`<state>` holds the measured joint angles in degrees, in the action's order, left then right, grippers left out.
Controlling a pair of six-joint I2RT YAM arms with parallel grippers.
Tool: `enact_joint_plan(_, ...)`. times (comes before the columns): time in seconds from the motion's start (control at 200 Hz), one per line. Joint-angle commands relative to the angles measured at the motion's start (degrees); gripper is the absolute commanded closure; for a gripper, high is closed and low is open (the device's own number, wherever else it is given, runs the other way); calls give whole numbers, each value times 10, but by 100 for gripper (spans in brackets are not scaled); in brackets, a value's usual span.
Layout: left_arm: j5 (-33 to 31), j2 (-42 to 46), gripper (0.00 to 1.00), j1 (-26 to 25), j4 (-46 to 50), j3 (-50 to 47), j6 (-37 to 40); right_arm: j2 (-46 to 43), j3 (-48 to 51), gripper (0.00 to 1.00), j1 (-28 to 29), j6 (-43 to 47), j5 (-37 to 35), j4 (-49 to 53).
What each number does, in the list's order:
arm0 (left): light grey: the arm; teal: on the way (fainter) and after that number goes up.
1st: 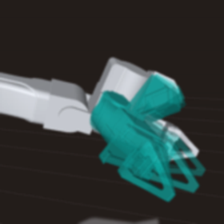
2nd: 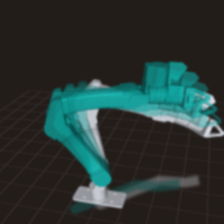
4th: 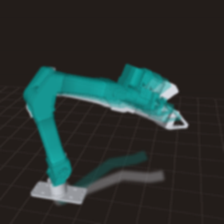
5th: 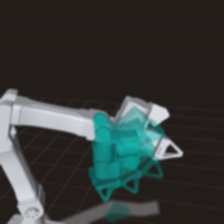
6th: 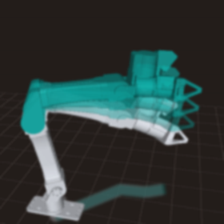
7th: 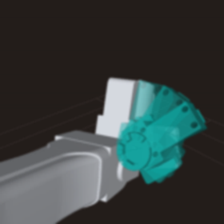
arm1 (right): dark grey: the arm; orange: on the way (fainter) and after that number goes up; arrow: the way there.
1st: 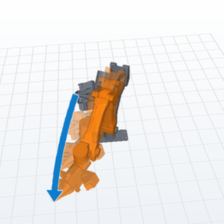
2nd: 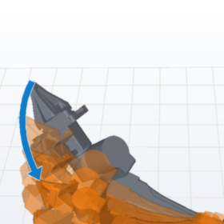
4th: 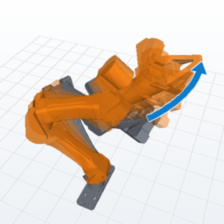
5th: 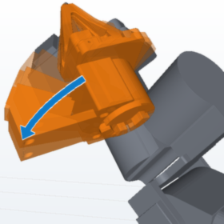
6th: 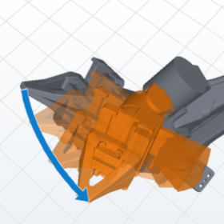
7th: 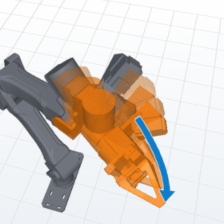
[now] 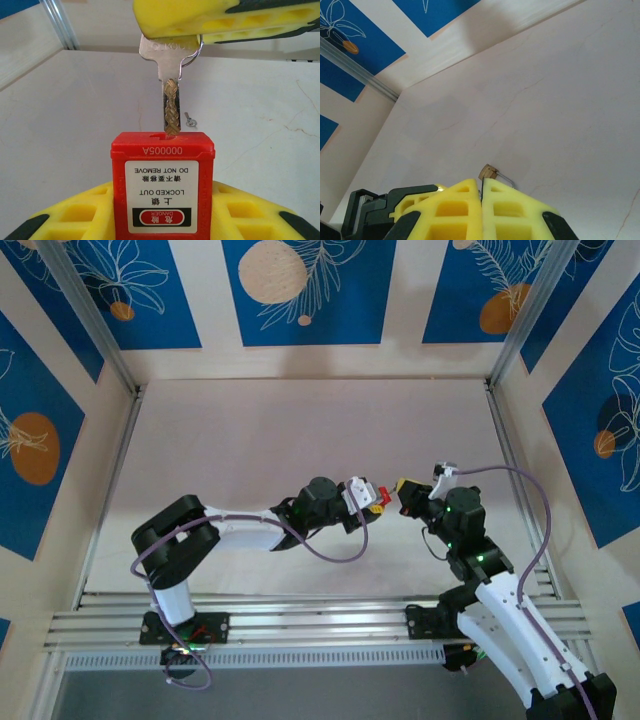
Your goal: Unlock with the key
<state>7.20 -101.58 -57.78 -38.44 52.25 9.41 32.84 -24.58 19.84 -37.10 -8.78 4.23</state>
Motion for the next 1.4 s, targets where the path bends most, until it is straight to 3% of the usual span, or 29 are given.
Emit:
enact_joint_plan(0.0,3,-3,71,-7,-16,20,1,2,9,100,5,-12,-5,-9)
enact_joint_plan(1.396,-12,-12,72,-10,-18,22,9,10,12,100,-7,-17,8,-14)
